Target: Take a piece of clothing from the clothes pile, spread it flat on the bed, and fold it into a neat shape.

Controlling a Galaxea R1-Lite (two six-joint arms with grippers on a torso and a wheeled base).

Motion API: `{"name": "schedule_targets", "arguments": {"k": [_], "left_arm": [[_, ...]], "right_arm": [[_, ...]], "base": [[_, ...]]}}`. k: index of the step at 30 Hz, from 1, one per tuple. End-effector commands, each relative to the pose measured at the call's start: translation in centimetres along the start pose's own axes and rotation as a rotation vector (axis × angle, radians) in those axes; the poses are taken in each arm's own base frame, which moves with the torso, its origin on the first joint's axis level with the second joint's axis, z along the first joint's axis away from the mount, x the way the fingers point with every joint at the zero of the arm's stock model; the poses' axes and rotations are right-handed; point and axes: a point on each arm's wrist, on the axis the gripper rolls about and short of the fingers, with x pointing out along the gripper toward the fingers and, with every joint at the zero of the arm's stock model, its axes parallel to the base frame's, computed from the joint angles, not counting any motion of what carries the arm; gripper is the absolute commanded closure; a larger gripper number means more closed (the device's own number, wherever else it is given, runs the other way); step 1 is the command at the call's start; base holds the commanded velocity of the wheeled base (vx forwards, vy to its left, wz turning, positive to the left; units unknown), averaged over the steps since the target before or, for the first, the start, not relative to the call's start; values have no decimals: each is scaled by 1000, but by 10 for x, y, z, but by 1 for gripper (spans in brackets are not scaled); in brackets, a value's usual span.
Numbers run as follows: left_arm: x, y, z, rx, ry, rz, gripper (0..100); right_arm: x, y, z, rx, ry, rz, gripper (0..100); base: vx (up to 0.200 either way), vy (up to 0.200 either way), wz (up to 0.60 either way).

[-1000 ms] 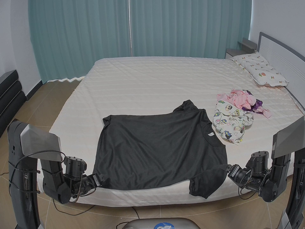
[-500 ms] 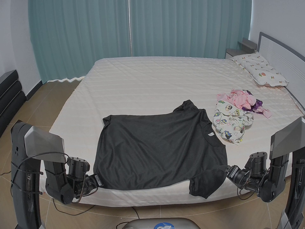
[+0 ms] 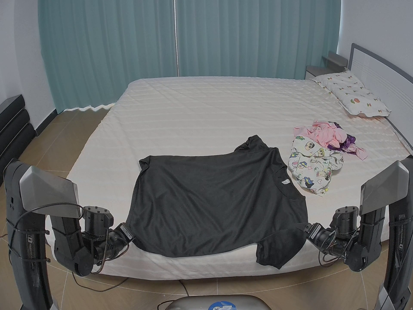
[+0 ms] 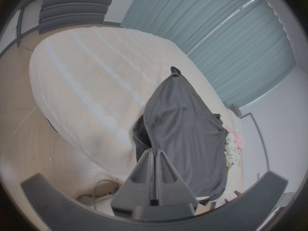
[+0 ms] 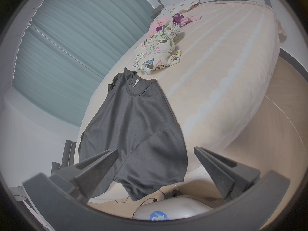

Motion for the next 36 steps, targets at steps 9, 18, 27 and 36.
{"name": "schedule_targets", "arguments": {"k": [9, 18, 27, 36], "left_arm": [[-10, -2, 29, -129, -48, -72, 100], [-10, -2, 30, -151, -49, -73, 100], [-8, -2, 34, -166, -60, -78, 100], [-6, -2, 36, -198, -66, -82, 100]], "right_arm": [[38, -5, 20, -58, -46, -11, 0], [65, 5, 28, -130, -37, -20, 100], [67, 43, 59, -208, -158, 113, 100], [98, 57, 67, -333, -185, 168, 0]], "base": [[0, 0, 0], [0, 0, 0], [0, 0, 0], [0, 0, 0]]}}
